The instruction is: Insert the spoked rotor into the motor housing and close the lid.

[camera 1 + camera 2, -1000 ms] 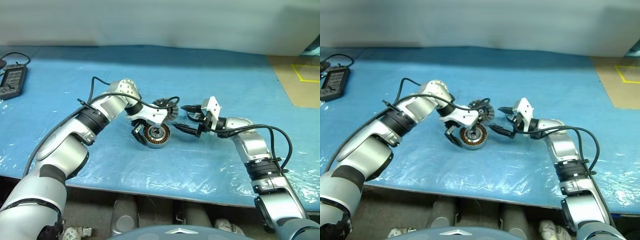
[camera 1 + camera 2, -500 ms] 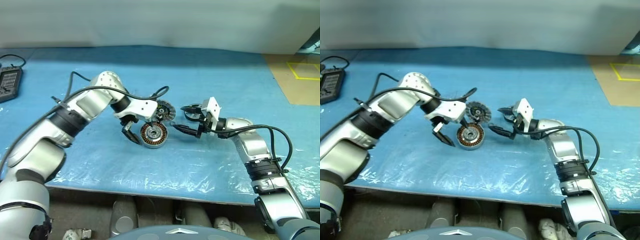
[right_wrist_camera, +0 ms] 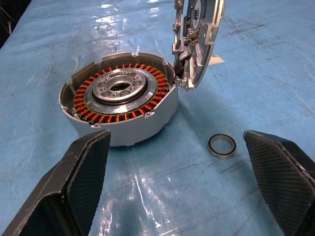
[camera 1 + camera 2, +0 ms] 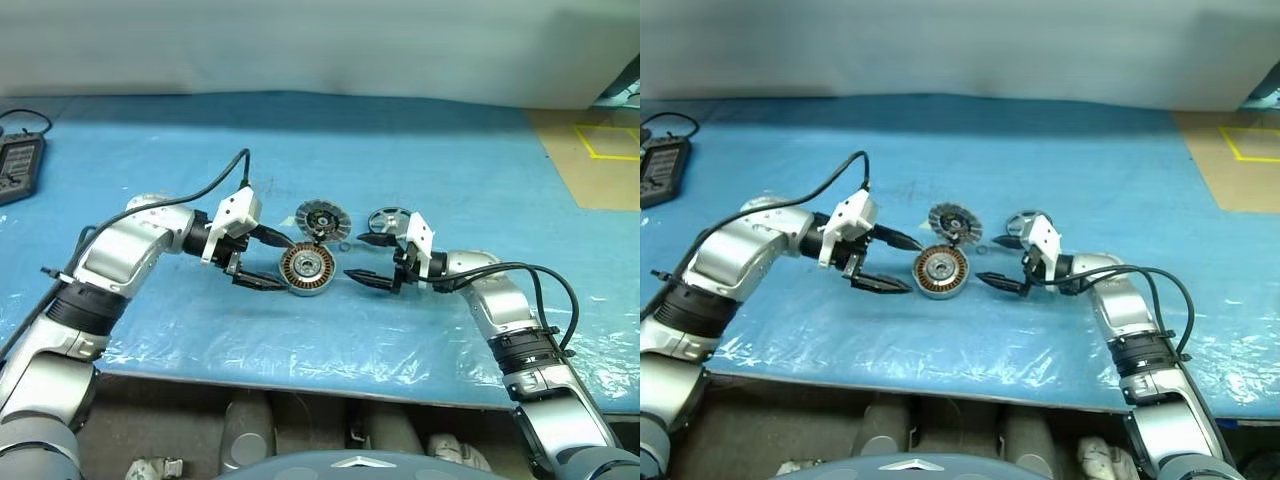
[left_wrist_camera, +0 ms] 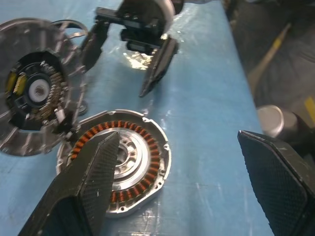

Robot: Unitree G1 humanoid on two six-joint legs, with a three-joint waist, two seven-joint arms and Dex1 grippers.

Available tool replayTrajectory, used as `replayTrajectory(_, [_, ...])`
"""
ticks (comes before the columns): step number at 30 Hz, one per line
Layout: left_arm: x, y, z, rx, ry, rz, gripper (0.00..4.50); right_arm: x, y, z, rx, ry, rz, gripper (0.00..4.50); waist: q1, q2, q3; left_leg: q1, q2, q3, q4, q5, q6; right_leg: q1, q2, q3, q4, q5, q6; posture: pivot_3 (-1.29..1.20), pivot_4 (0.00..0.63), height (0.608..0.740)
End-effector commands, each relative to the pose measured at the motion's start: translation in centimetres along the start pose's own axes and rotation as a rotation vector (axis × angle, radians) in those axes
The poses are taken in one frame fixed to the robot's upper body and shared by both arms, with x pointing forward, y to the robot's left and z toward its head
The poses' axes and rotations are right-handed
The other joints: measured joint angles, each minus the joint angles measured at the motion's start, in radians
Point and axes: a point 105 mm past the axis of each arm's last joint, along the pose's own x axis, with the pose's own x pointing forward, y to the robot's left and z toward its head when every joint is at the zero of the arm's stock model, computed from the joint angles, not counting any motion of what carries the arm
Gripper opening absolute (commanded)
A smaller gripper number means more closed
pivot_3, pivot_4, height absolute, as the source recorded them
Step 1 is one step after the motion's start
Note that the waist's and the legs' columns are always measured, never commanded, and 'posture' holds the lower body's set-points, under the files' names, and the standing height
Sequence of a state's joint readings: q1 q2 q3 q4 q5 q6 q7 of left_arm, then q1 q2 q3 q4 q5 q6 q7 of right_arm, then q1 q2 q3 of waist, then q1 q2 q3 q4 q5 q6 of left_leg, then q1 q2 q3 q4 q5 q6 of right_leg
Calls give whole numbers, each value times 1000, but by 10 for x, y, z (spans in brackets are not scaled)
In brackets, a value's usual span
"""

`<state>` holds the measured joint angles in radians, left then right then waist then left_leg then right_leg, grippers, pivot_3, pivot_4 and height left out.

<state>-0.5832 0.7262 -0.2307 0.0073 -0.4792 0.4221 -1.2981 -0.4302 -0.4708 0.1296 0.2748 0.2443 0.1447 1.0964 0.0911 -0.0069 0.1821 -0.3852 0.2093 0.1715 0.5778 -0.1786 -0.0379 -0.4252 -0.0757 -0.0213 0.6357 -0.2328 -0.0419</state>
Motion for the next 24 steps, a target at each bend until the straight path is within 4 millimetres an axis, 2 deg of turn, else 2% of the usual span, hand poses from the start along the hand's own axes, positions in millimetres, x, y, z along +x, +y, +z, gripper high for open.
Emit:
replayTrajectory(1, [-6,0,-2,41,-86,127,4029,2,-5,4,-27,-5,-10,4500,-6,0,0,0,0,0,0,0,0,0,0,0,-1,0,0,0,150,740])
replayTrajectory(5, [-5,-2,-11,-62,-162,180,4029,4,-9,-3,-41,23,-23,4500,-12,0,0,0,0,0,0,0,0,0,1,0,-1,0,0,0,150,740])
replayTrajectory(13, [-7,-3,-15,-36,-282,272,4029,14,-21,-8,-69,44,-79,4500,-21,0,0,1,0,0,0,0,0,0,1,0,-1,0,0,0,150,740])
replayTrajectory(16, [-10,-4,-22,-47,-310,305,4072,19,-24,-12,-81,56,-97,3933,-24,0,0,1,0,0,0,0,1,0,1,1,-1,0,0,0,150,740])
replayTrajectory(18, [-10,-4,-25,-67,-319,312,4072,23,-22,-13,-85,54,-93,3318,-24,0,0,1,1,0,0,0,1,0,1,0,-1,0,0,0,150,740])
replayTrajectory(24, [-5,-4,-26,-77,-346,329,4072,34,-19,-10,-113,46,-79,3318,-23,0,0,1,1,0,0,0,1,1,1,1,0,0,0,0,150,740])
